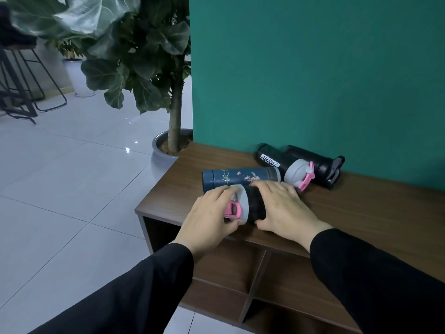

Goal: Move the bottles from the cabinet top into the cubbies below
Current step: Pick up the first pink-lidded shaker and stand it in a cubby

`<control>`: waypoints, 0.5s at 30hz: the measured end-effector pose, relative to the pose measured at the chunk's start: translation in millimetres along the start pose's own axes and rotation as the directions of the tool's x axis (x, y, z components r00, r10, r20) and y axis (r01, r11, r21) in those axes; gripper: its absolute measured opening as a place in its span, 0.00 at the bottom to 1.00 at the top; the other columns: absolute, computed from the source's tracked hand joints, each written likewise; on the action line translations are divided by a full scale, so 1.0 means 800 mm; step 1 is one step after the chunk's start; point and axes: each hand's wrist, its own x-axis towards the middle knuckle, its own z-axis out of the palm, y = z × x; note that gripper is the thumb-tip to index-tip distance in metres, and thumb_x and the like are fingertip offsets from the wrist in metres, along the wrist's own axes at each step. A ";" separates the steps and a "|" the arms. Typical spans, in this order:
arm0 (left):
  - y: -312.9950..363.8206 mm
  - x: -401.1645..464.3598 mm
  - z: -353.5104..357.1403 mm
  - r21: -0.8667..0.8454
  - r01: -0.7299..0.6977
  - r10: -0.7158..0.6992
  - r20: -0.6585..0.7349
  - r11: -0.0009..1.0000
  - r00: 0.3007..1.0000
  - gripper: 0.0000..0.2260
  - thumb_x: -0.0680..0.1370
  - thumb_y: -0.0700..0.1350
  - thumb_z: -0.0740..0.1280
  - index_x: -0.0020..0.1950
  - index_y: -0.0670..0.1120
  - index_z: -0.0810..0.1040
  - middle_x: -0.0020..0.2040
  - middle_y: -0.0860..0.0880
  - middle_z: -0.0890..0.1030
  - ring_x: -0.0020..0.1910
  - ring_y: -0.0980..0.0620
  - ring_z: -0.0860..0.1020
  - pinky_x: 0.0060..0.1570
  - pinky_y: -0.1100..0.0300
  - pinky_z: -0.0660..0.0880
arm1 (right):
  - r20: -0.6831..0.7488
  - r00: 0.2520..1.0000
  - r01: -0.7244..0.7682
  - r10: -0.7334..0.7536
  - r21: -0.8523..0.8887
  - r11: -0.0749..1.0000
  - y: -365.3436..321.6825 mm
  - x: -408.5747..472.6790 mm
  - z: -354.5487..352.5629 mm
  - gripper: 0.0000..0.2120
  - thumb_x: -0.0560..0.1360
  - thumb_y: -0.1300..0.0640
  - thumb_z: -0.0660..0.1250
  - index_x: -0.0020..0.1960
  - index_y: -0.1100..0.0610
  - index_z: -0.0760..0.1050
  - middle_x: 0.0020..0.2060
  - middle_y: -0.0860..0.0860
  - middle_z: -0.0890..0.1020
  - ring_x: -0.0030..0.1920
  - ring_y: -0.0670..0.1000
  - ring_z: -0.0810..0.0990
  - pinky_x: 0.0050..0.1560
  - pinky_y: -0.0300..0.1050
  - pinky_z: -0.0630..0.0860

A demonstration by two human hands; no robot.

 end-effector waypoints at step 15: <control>0.134 -0.147 -0.024 -0.889 0.270 -0.635 -0.030 0.370 0.772 0.46 0.62 0.46 0.84 0.73 0.60 0.64 0.59 0.65 0.80 0.57 0.66 0.81 0.50 0.74 0.78 | -0.134 0.912 -0.102 0.387 0.841 0.531 -0.173 -0.156 0.014 0.21 0.76 0.45 0.65 0.69 0.37 0.69 0.66 0.43 0.76 0.67 0.45 0.77 0.65 0.51 0.77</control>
